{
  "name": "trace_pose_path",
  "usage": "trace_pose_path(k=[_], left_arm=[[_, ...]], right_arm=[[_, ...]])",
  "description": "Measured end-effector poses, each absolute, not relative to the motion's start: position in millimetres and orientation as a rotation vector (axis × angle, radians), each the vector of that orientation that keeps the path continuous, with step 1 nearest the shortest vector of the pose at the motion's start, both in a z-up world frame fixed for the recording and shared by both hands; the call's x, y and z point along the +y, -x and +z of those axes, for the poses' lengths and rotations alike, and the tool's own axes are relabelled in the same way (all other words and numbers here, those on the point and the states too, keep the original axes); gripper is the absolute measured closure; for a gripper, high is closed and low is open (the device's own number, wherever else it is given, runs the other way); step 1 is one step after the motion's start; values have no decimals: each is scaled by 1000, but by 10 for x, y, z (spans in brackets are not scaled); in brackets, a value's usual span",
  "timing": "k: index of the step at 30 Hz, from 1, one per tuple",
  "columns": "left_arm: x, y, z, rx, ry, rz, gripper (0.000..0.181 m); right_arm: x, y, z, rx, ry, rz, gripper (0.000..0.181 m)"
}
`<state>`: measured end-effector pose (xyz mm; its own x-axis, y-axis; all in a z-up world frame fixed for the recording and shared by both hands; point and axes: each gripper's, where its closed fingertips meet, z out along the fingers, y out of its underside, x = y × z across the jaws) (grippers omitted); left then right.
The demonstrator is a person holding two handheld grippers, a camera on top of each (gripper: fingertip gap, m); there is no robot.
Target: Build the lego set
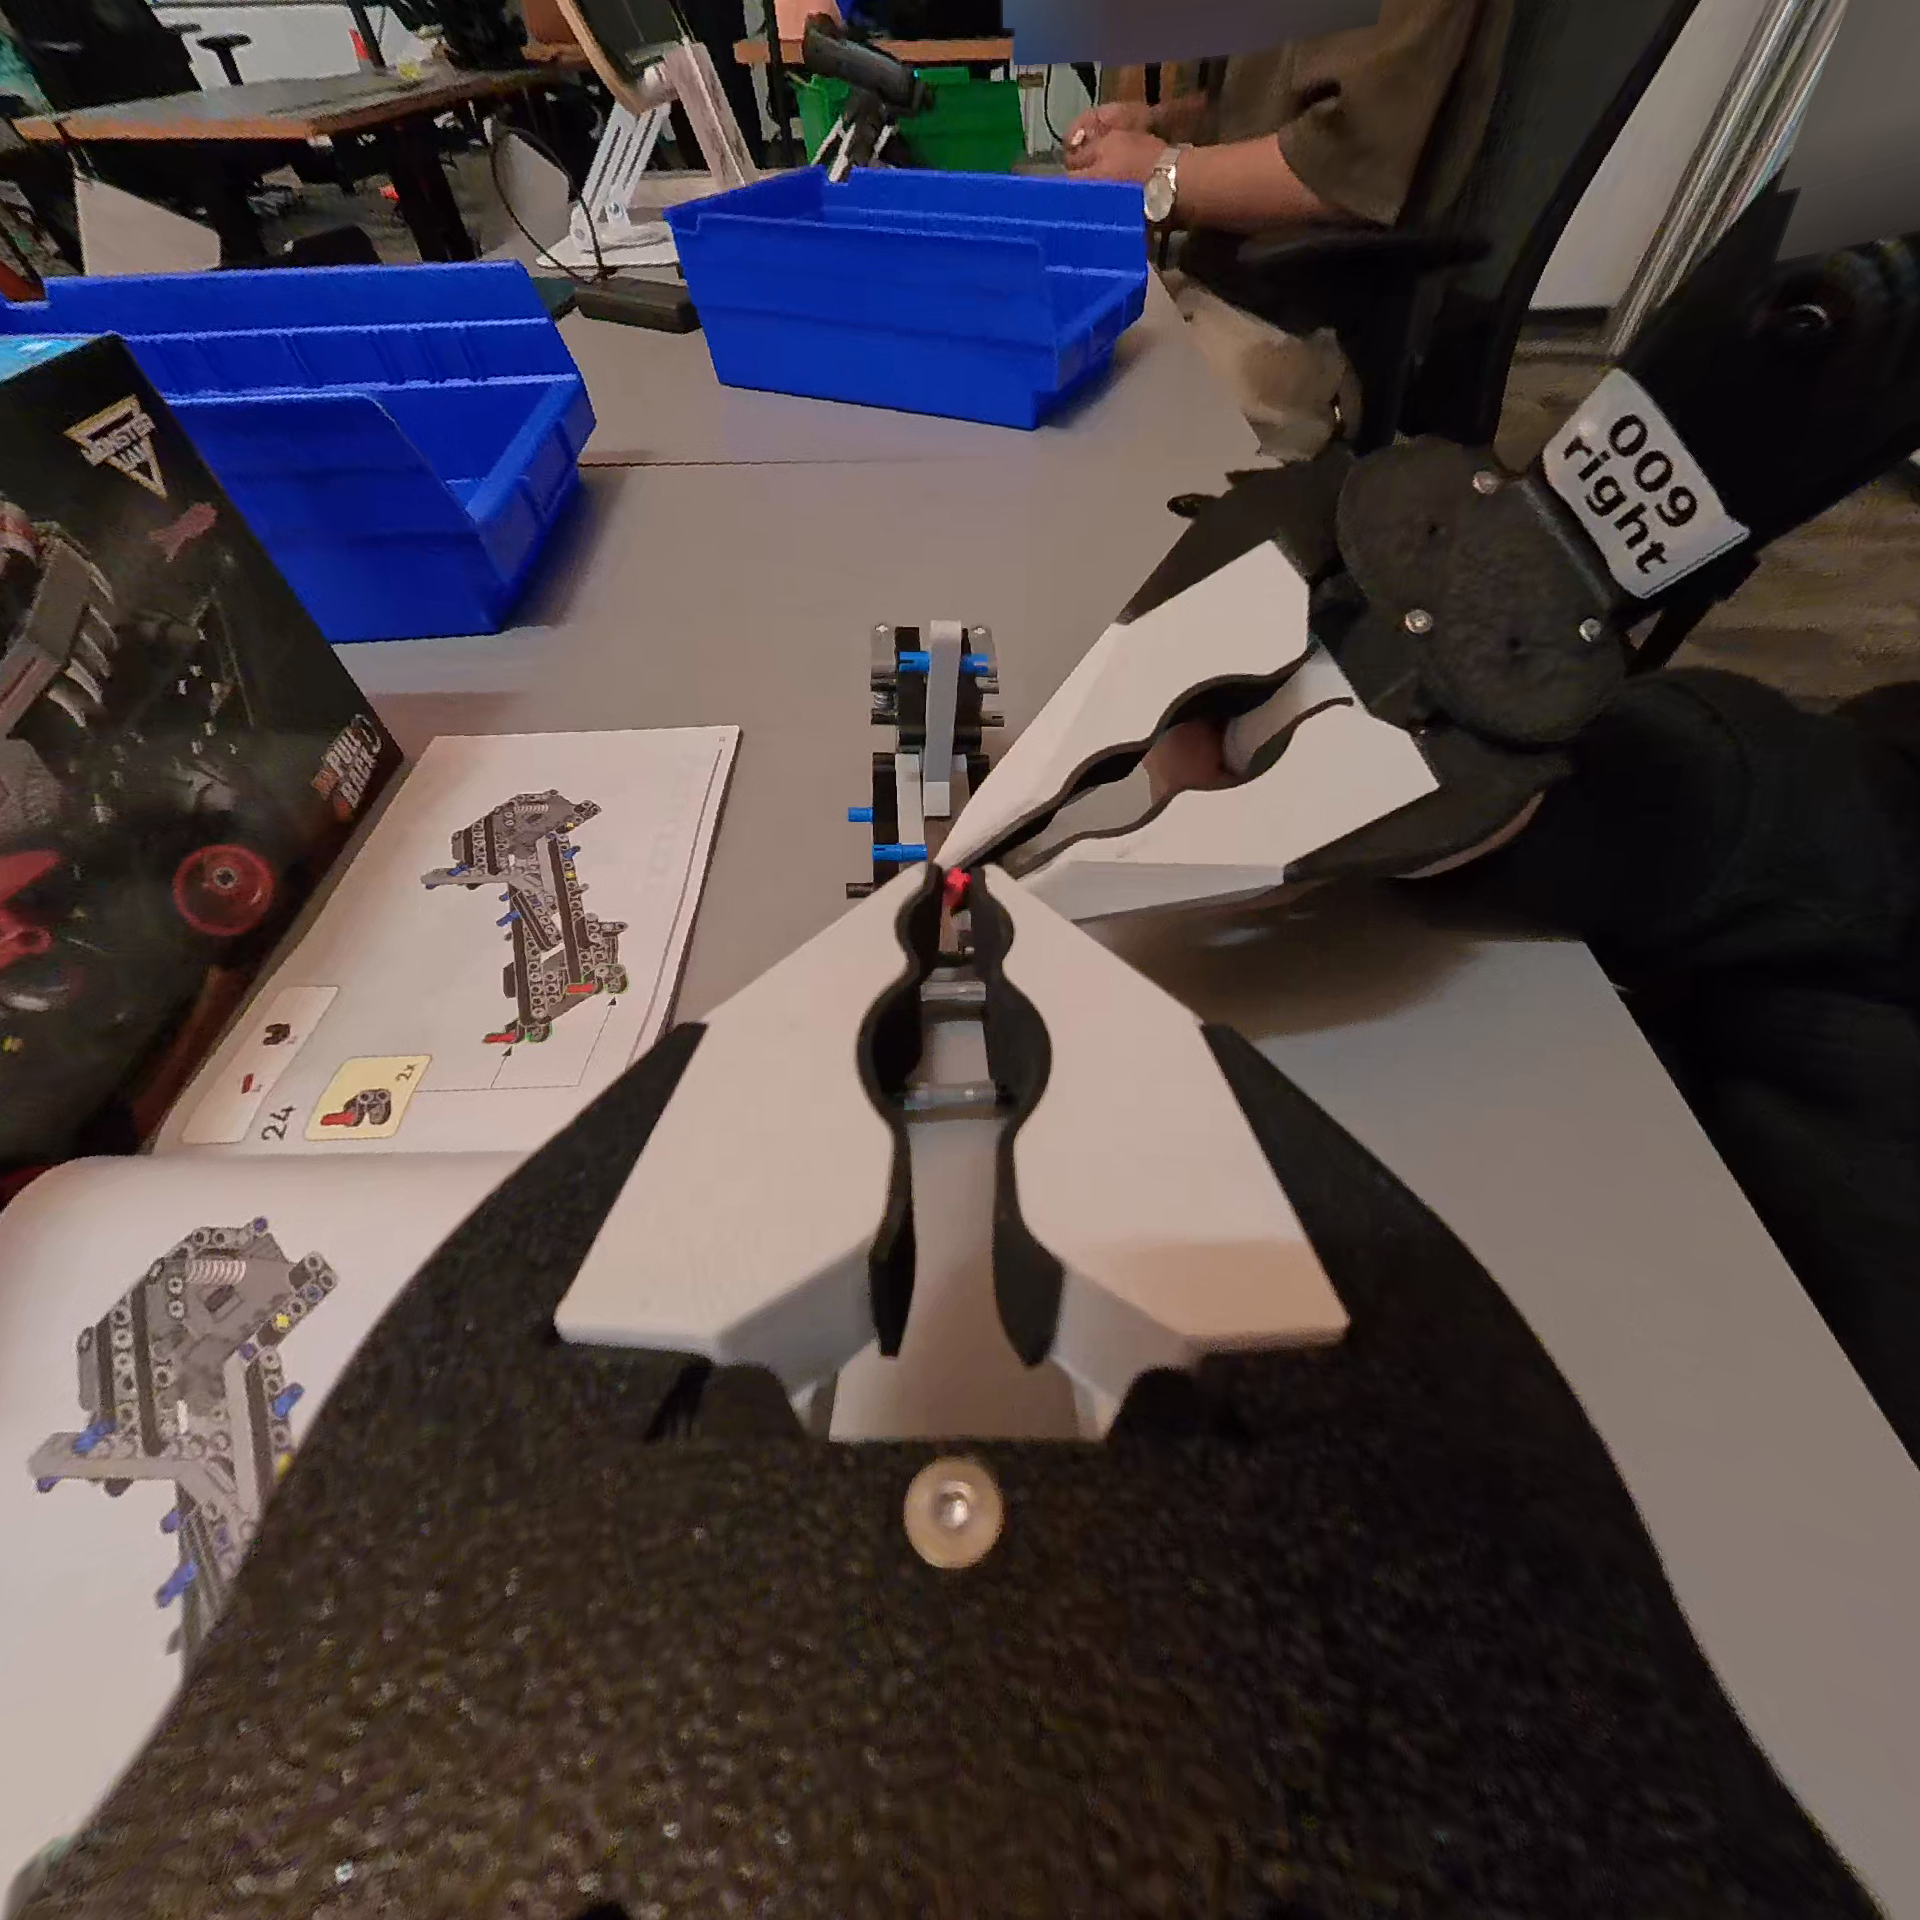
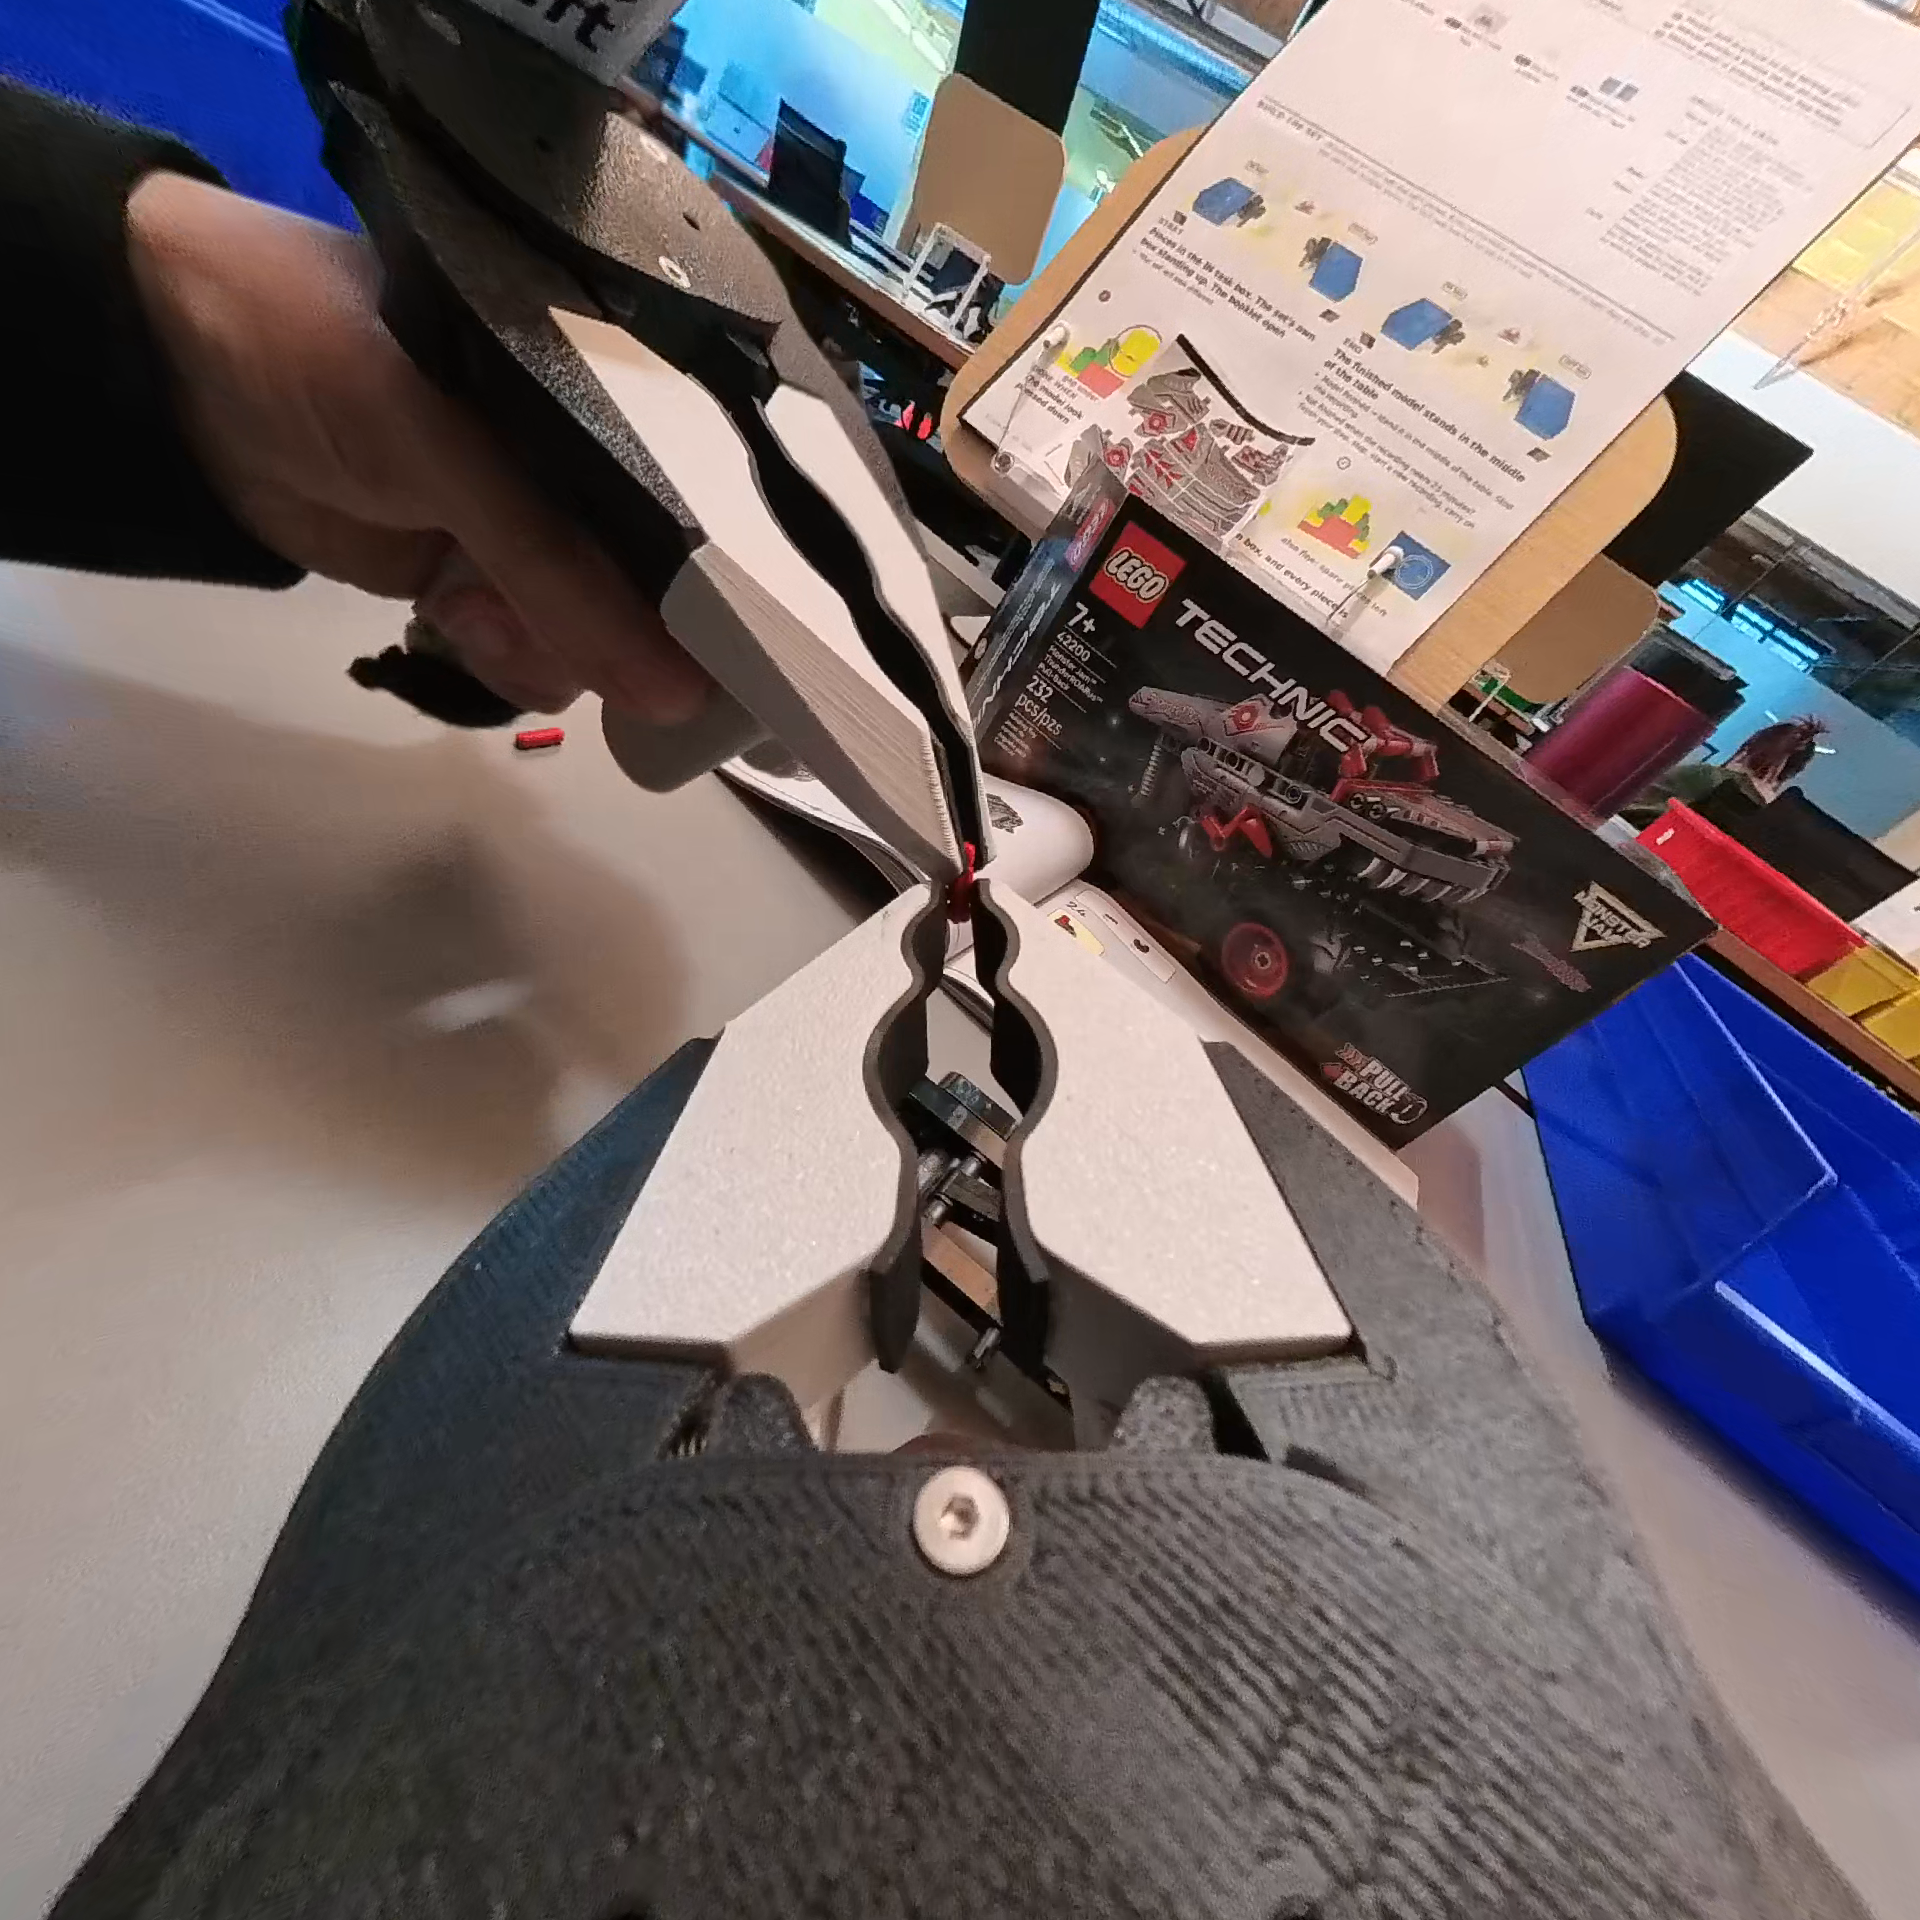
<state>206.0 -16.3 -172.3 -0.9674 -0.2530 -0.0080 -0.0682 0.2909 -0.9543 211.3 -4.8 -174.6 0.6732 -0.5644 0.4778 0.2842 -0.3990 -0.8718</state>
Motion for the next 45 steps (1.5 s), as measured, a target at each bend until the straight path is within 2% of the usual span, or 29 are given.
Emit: trace_pose_path(k=[6,9,13,18,21,22,31,36,40,45], left_arm=[[-114,-2044,-1788,2394,329,-1716,180],[-32,-1998,-1861,2457,329,-1688,180],[-2,-1911,-1993,2583,307,-1673,180],[-63,-1839,-2163,2681,242,-1579,180],[-73,-1838,-2211,2707,251,-1554,180],[-74,-1837,-2223,2715,254,-1550,180],[-102,-1832,-2322,2756,256,-1514,180],[-97,-1854,-2328,2748,260,-1510,180],[-95,-1861,-2338,2746,265,-1508,180],[-81,-1872,-2335,2739,269,-1513,180]], right_arm=[[-21,-2060,-1827,184,1803,-828,179],[-86,-1987,-1956,126,1931,-661,161],[-170,-1871,-2173,22,2141,-472,150],[-95,-1847,-2321,-15,2208,-378,156],[-83,-1897,-2444,-5,2247,-388,154],[-82,-1921,-2457,6,2247,-402,148],[-147,-1958,-2467,54,2202,-379,154],[-117,-1951,-2462,11,2196,-404,149],[-84,-1986,-2418,29,2169,-374,155],[-58,-1979,-2426,44,2174,-325,151]])
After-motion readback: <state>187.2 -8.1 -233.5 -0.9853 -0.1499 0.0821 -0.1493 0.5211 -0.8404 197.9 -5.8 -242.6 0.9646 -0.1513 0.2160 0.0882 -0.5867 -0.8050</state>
